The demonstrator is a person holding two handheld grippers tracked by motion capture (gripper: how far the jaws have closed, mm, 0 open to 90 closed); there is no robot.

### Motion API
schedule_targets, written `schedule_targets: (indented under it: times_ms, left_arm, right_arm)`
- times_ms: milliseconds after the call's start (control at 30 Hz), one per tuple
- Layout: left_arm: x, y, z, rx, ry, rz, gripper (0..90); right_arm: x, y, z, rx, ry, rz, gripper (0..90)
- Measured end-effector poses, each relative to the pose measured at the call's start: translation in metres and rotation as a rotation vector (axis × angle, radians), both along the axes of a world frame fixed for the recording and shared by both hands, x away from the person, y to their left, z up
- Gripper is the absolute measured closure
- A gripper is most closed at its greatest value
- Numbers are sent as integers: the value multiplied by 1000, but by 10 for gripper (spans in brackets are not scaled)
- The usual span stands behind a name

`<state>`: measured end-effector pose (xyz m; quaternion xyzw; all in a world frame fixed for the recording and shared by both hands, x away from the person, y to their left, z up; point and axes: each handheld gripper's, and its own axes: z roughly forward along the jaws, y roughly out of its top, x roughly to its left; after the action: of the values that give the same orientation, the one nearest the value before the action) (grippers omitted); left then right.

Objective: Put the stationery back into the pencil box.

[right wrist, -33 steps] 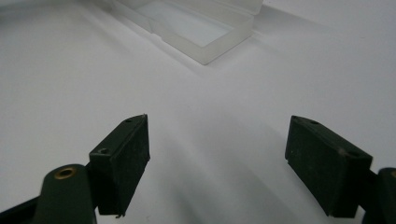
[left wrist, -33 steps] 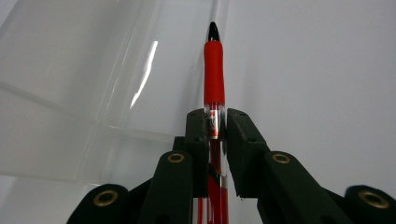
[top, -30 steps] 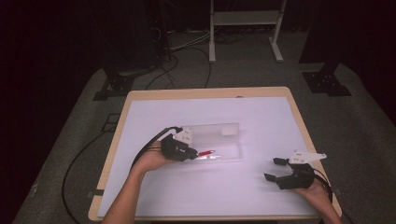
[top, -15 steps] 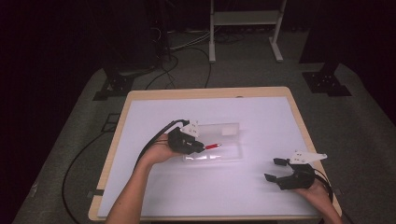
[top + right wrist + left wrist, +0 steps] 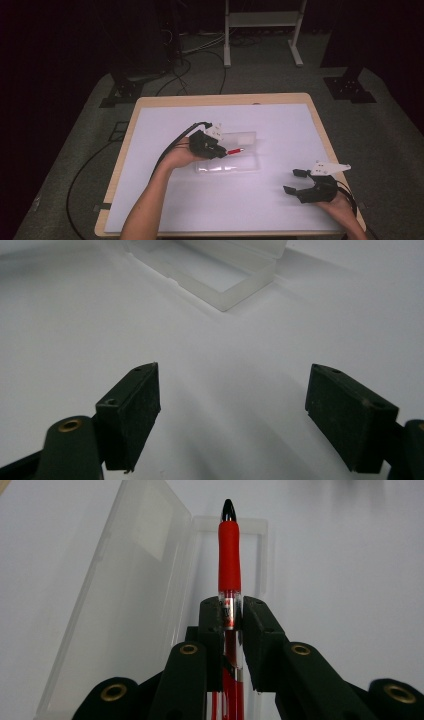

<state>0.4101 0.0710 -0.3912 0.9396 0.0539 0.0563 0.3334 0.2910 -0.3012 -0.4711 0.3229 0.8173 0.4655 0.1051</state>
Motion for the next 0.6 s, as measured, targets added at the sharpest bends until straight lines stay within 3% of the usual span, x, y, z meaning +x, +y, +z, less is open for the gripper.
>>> schedule_targets:
  times_ms: [600]
  left_arm:
    - [10,-24,-19,-14,-1,5,791]
  right_arm:
    - [0,-3,2,11,-6,-11,213]
